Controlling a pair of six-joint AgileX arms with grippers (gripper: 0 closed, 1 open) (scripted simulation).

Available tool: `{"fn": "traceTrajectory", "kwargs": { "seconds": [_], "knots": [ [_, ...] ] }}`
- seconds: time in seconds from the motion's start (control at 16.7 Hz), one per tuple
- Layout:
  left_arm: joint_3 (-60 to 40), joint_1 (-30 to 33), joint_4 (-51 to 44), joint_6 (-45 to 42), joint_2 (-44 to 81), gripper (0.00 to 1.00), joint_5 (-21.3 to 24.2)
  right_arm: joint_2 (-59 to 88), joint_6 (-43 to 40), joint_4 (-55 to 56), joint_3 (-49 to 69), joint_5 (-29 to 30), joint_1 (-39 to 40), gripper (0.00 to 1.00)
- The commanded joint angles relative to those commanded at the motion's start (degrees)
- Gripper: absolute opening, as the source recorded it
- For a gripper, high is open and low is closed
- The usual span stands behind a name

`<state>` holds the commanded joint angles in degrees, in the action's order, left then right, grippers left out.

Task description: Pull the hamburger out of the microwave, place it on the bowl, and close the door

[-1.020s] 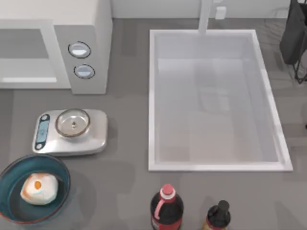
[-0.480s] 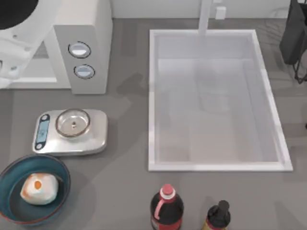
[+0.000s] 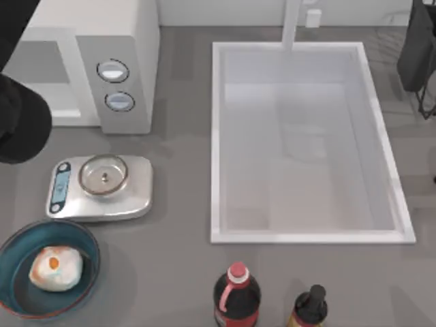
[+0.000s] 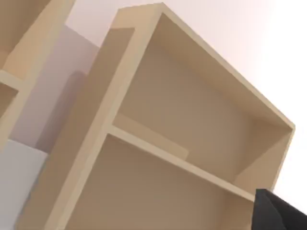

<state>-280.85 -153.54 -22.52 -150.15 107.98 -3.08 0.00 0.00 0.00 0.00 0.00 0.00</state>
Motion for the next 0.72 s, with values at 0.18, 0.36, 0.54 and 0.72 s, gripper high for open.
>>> {"fn": "traceTrajectory", "kwargs": {
  "seconds": [0.18,0.36,0.54,0.72],
  "knots": [
    [-19.5,-10.71,-1.5,-10.35,7.52,0.0,-0.12,0.0,0.0,0.0,0.0,0.0,0.0,1.0],
    [-35.53,-19.51,-2.72,-18.85,13.69,0.0,-0.21,0.0,0.0,0.0,0.0,0.0,0.0,1.0],
    [-47.11,-25.86,-3.59,-24.98,18.15,0.0,-0.27,0.0,0.0,0.0,0.0,0.0,0.0,1.0],
    [-53.61,-29.42,-4.08,-28.41,20.66,0.0,-0.29,0.0,0.0,0.0,0.0,0.0,0.0,1.0]
  ]
}}
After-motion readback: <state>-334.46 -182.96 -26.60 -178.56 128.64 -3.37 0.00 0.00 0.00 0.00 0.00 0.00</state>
